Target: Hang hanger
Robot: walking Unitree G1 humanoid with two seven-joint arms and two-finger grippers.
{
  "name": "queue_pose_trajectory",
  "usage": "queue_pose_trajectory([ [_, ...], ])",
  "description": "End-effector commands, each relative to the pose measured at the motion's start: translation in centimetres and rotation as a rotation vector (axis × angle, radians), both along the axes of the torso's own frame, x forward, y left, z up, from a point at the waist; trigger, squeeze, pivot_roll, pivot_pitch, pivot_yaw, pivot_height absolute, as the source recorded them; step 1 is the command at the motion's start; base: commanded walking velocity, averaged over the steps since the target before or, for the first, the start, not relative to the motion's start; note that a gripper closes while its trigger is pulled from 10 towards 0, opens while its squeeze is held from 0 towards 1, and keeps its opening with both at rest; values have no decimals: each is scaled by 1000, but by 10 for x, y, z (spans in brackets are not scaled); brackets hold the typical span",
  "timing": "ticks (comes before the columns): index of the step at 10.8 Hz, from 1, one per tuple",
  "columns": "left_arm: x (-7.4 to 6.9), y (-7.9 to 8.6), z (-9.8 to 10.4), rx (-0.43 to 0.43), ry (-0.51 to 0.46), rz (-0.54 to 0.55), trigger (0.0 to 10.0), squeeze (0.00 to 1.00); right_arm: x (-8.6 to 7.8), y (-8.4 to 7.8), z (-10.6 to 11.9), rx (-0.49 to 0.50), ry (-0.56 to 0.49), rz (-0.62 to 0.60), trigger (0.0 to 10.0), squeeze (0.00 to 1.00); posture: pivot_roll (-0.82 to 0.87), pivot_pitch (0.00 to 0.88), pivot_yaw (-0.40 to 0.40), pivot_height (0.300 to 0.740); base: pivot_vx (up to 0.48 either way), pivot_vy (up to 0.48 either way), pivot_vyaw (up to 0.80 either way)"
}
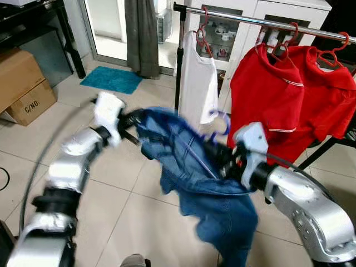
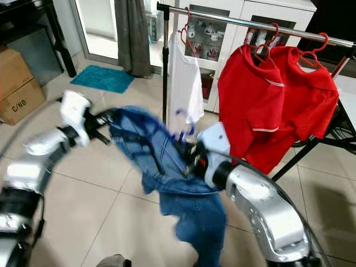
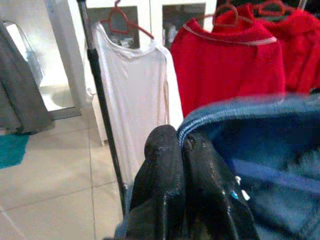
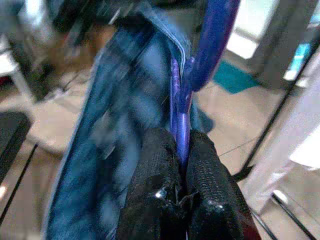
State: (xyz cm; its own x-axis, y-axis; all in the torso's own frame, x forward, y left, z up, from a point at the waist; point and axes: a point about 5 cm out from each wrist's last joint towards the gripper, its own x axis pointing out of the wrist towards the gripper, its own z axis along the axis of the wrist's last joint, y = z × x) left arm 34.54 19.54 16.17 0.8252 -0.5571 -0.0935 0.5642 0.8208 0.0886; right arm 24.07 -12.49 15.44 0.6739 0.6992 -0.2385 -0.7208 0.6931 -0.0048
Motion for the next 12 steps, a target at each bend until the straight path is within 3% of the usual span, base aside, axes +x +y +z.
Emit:
queue_pose_trajectory([
  [1,7,8,23,-35,-50,10,0,0,-7,0,-1,-17,1,65,0,0,20,0,-43,723,0,0,0],
  [3,22,27,44,-115,-40,75,0,0,-22,-2,-3,-4,21,192,0,0,23,0,-44,723,0,0,0],
  [5,35,54,42,-351,18,298,0,0,-28,-12,-5,116,48,201,0,0,17,0,-38,723,0,0,0],
  [6,35,50,33,-344,49,287,0,0,-25,-15,-4,168,35,149,0,0,13,0,-32,723,0,0,0],
  [7,29,18,11,-285,125,109,0,0,-11,-17,4,312,-19,-26,0,0,11,0,-29,723,0,0,0],
  [8,23,1,0,-257,159,16,0,0,-2,-16,8,375,-42,-136,0,0,11,0,-29,723,0,0,0],
  [10,-5,-46,-23,-176,228,-248,0,0,18,-13,17,597,-72,-399,0,0,10,0,-25,723,0,0,0],
  [11,-16,-54,-21,-189,222,-271,0,0,27,-17,14,579,-84,-528,0,0,13,0,-25,723,0,0,0],
  [12,-26,-53,-19,-200,214,-258,0,0,32,-23,9,488,-103,-584,0,0,25,0,-32,723,0,0,0],
])
